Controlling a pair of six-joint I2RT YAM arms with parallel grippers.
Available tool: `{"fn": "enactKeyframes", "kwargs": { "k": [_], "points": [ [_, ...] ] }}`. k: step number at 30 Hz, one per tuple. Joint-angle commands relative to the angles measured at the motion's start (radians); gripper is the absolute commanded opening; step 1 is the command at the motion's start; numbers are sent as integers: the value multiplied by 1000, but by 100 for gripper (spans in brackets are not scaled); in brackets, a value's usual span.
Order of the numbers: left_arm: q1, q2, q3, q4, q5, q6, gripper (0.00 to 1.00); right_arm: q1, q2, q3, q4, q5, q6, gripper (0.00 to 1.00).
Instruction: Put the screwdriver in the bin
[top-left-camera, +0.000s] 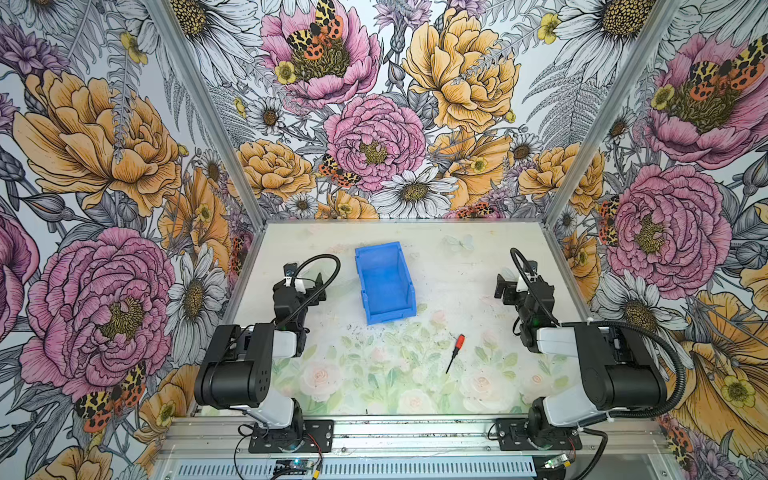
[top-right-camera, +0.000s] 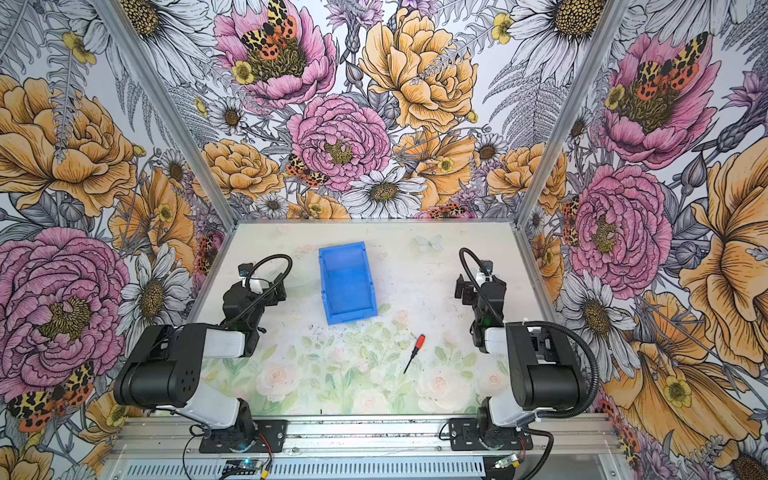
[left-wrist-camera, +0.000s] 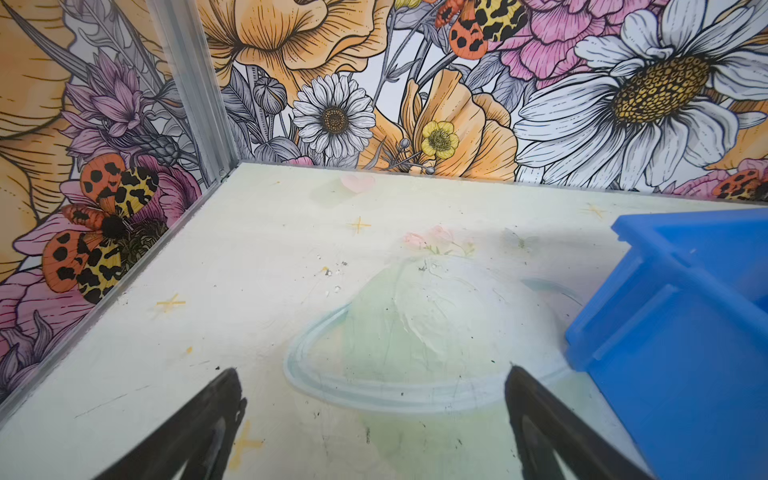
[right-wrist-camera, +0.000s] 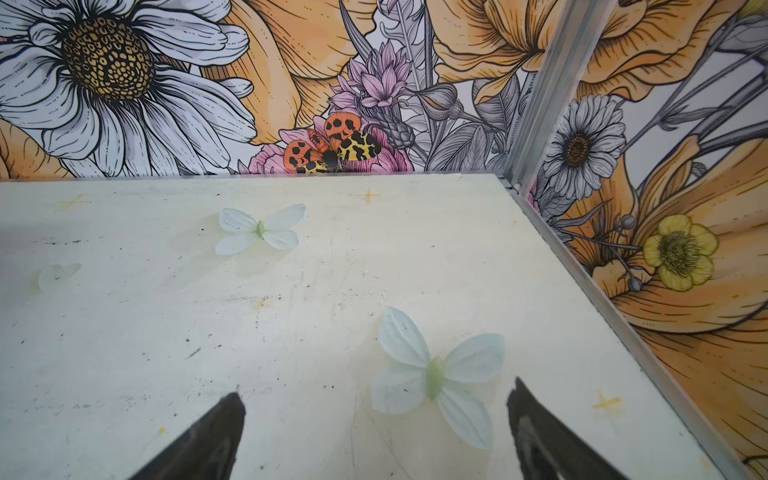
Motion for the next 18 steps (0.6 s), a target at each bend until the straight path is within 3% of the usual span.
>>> {"fn": "enactKeyframes", "kwargs": {
  "k": [1,18],
  "points": [
    [0,-5,5,11,-4,3,99,5,11,-8,39,11,9,99],
    [-8,-4,5,11,-15,7,99,5,11,-8,39,11,10,100]
  ]
}}
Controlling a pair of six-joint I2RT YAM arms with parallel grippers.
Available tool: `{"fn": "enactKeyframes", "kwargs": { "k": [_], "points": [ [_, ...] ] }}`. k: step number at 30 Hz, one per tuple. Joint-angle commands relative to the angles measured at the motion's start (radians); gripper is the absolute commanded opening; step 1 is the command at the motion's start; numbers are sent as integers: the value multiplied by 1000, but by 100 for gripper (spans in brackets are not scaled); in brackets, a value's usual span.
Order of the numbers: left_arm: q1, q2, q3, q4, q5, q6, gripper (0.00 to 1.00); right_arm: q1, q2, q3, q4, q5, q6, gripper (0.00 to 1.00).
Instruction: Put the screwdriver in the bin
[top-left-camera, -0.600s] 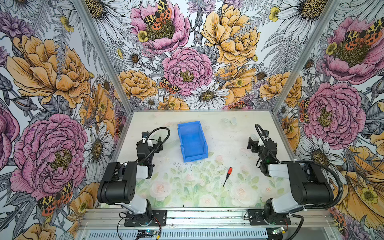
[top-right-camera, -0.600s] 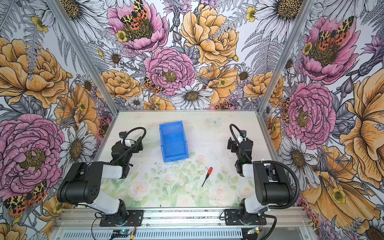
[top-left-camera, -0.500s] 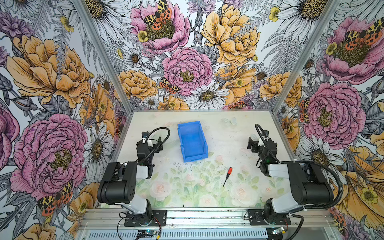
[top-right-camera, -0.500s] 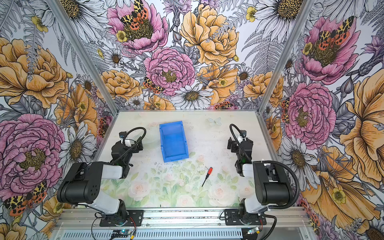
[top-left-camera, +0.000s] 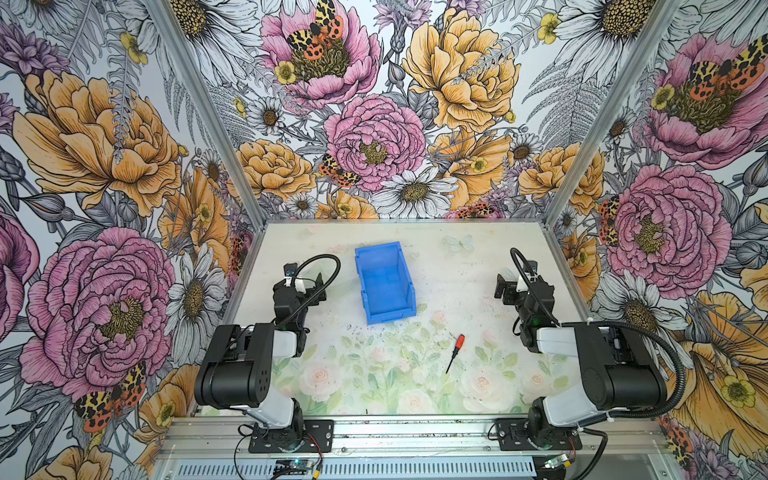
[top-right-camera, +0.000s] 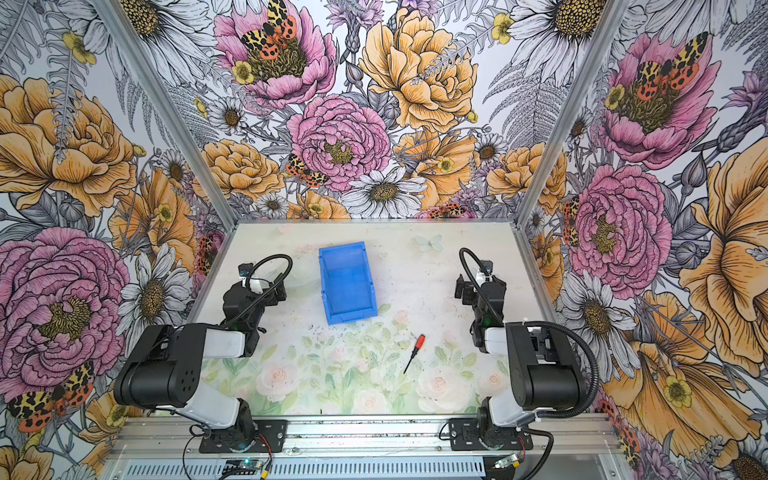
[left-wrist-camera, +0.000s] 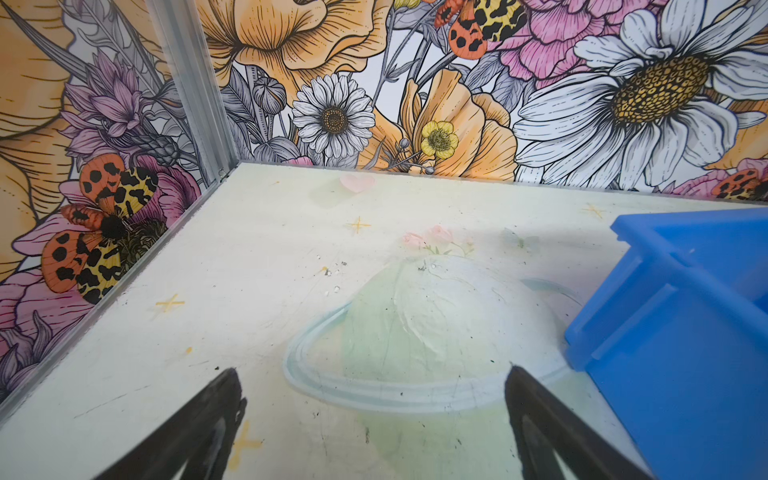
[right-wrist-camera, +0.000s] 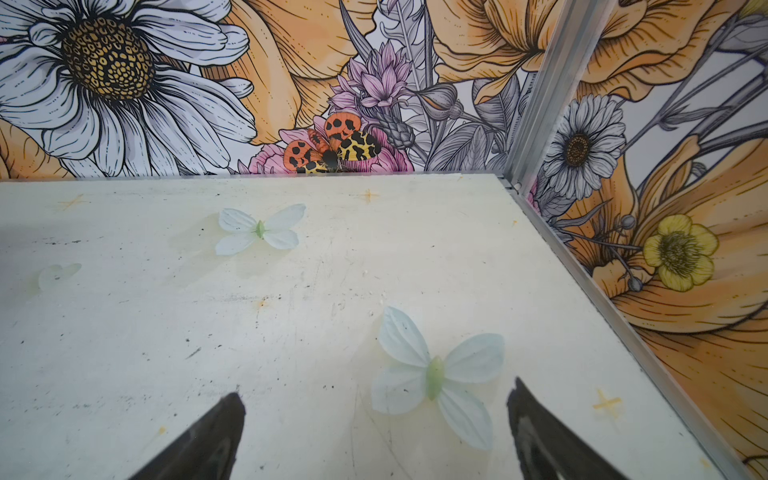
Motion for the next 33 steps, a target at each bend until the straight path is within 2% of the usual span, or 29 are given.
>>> {"fn": "enactKeyframes", "kwargs": {
  "k": [1,33],
  "points": [
    [-6,-4,6,11,-14,7,99,5,11,-8,39,11,9,100],
    [-1,-5,7,10,-5,3,99,-3,12,-5,33,-1,14,99]
  ]
}}
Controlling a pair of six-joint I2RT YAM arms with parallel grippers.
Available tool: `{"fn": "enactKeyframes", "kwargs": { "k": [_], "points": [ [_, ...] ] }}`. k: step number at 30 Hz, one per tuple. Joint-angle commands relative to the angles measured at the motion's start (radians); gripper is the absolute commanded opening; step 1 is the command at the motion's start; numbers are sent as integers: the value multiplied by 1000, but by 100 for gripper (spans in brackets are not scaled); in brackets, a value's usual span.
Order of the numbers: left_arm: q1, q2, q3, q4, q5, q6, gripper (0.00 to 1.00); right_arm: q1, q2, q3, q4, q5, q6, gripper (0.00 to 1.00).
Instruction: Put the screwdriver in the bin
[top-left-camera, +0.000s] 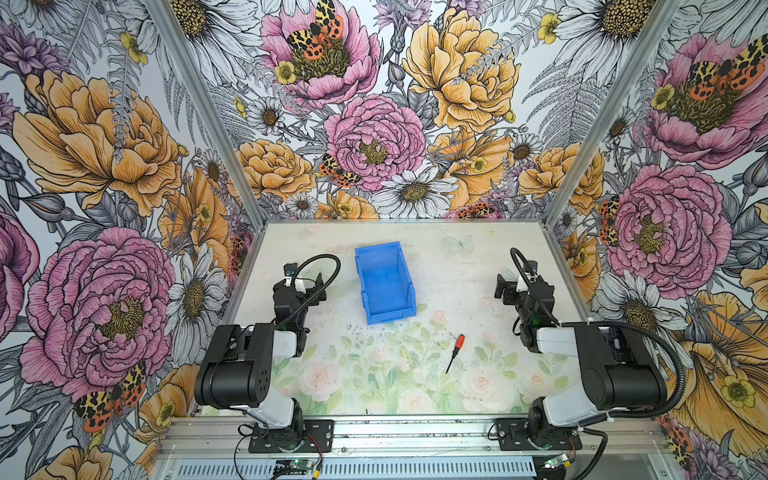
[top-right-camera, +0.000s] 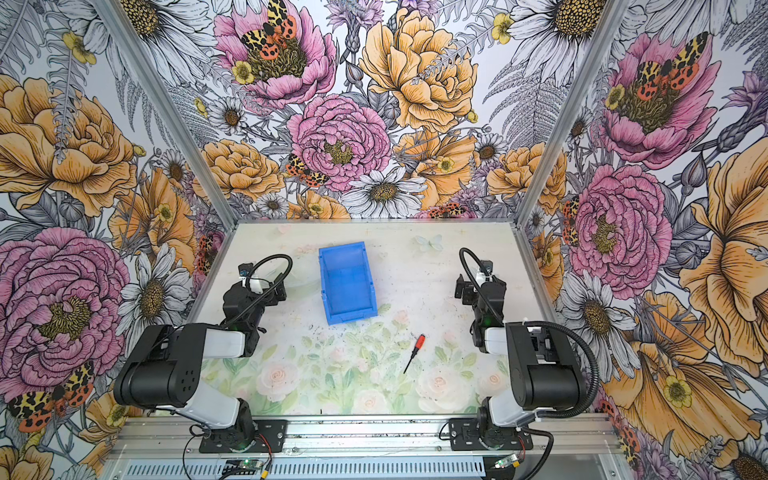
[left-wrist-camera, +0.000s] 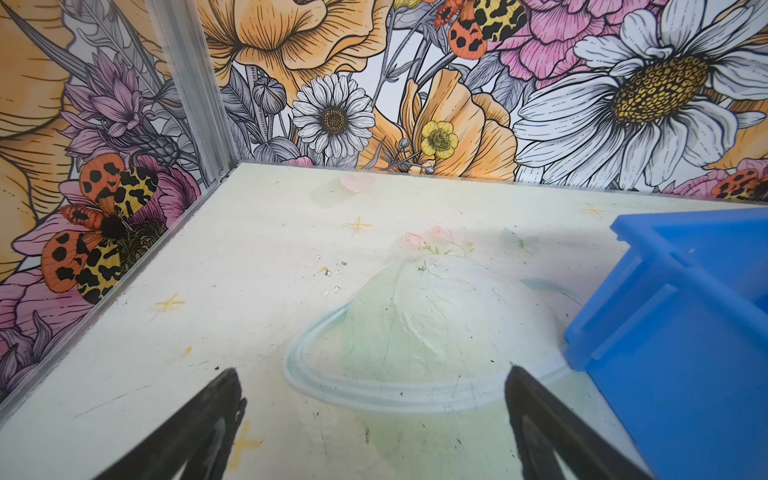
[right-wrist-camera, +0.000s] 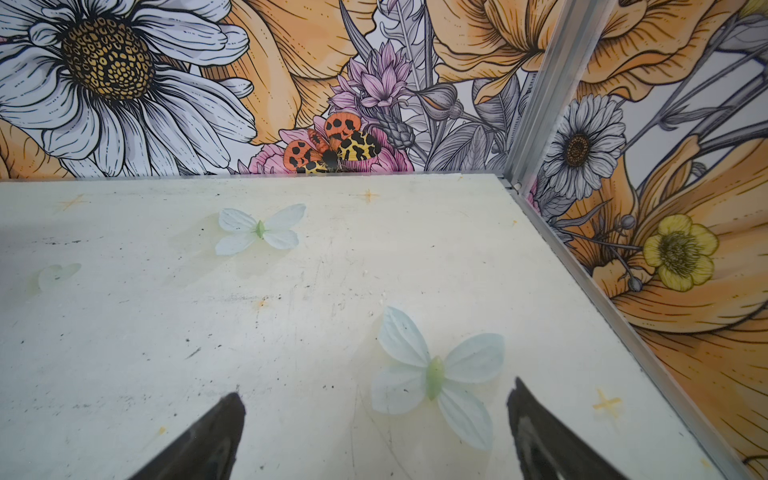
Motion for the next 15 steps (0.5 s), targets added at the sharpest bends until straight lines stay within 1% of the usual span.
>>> {"fn": "enactKeyframes", "kwargs": {
  "k": [1,4,7,9,10,11,13,15],
  "points": [
    [-2,-4,6,10,-6,5,99,-2,11,-7,35,0,14,99],
    [-1,-17,3,3,-12,1,99,5,2,-1,16,44,20,99],
    [-4,-54,5,-31,-57,-12,99,15,-20,7,-15,75,20,100],
    [-4,-87,15,-83,-83,-19,99,32,-36,4,-18,111,10,100],
    [-5,-113,36,-144,-99,-26,99,36,-51,9,-35,121,8,100],
    [-5,-141,68,-241,-129,-43,99,39,-69,20,-77,127,8,99],
    [-4,-179,127,-396,-136,-54,99,47,-108,49,-166,141,9,99],
    [-7,-216,137,-455,-124,-63,99,64,-146,66,-238,181,17,99]
  ]
}}
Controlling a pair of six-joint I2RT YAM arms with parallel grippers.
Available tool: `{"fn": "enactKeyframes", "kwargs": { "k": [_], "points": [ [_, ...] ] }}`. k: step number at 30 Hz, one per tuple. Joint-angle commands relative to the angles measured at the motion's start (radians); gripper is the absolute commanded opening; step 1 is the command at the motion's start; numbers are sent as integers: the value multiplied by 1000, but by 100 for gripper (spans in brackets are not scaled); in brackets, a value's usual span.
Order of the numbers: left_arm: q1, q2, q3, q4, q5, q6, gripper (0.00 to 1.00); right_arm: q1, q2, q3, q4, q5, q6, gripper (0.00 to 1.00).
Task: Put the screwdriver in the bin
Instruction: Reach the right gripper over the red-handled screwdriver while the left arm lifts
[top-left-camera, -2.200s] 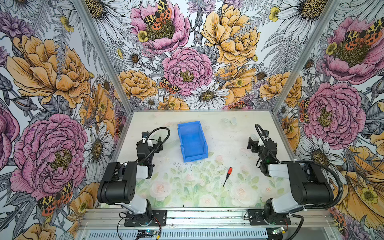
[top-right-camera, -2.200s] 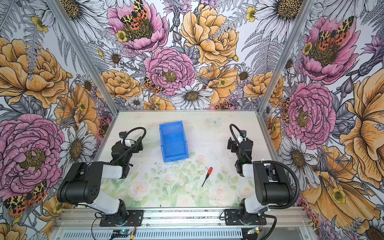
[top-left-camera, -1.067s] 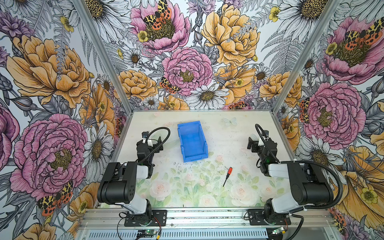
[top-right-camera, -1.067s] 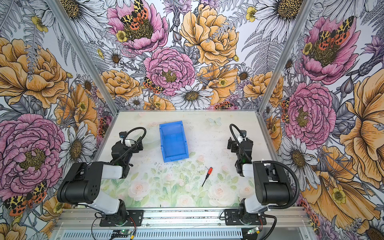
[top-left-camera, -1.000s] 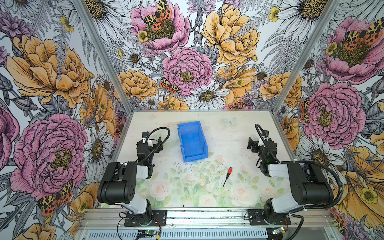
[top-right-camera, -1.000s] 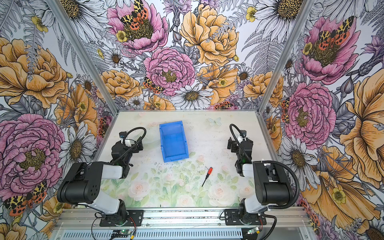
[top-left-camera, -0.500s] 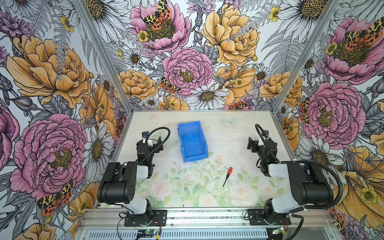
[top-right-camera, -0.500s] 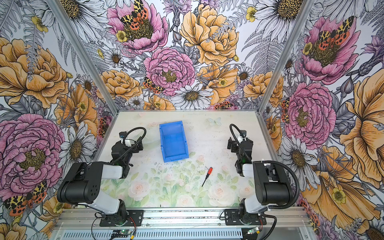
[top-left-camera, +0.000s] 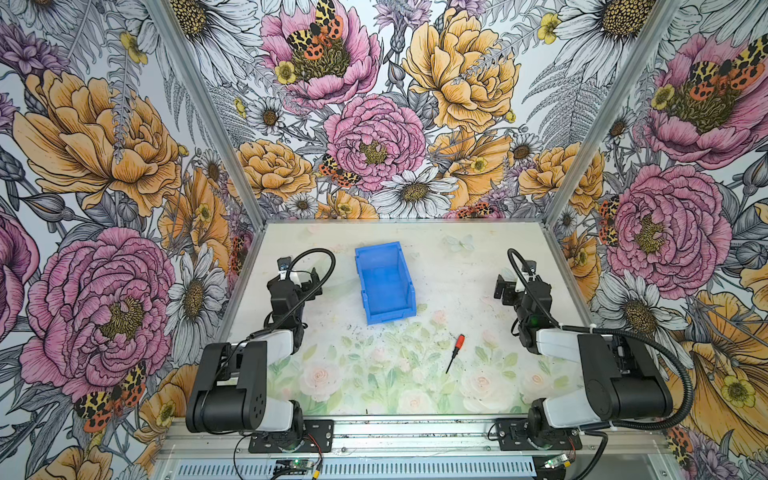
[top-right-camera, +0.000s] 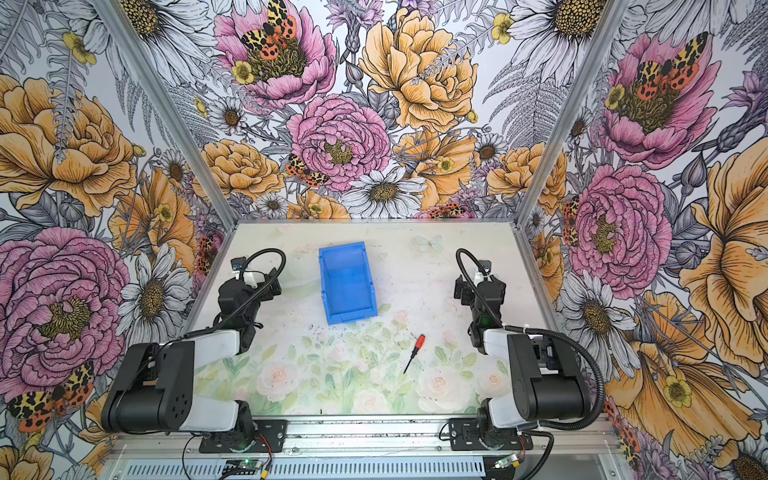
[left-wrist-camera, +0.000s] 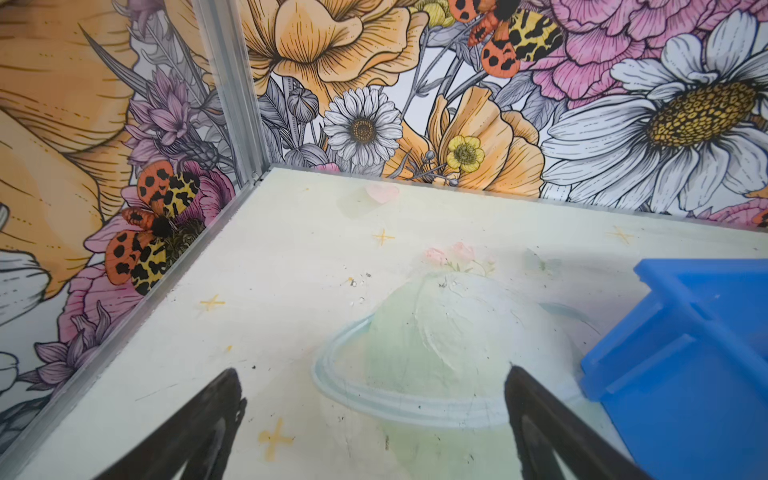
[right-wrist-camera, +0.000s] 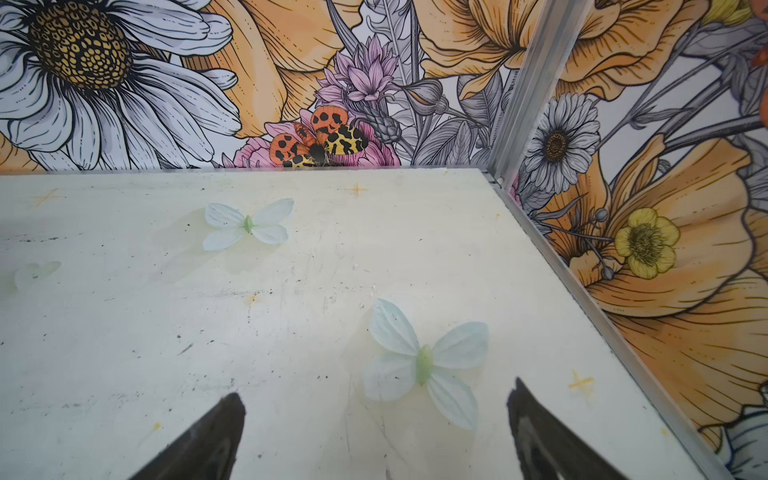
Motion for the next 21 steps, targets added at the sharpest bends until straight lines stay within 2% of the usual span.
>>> {"fn": "enactKeyframes", "kwargs": {
  "k": [1,7,11,15,21],
  "points": [
    [-13,-78,47,-217,-47,-43,99,30,-82,61,-146,95,17,100],
    [-40,-218,94,-493,-76,-100,99,93,-230,142,-461,203,142,99],
    [-63,-320,109,-646,-56,-175,99,129,-294,235,-767,277,318,100],
    [-126,-416,139,-806,-44,-236,99,144,-329,320,-1036,226,482,99],
    [-253,-512,181,-936,-3,-229,99,207,-326,359,-1222,85,609,99]
  ]
}}
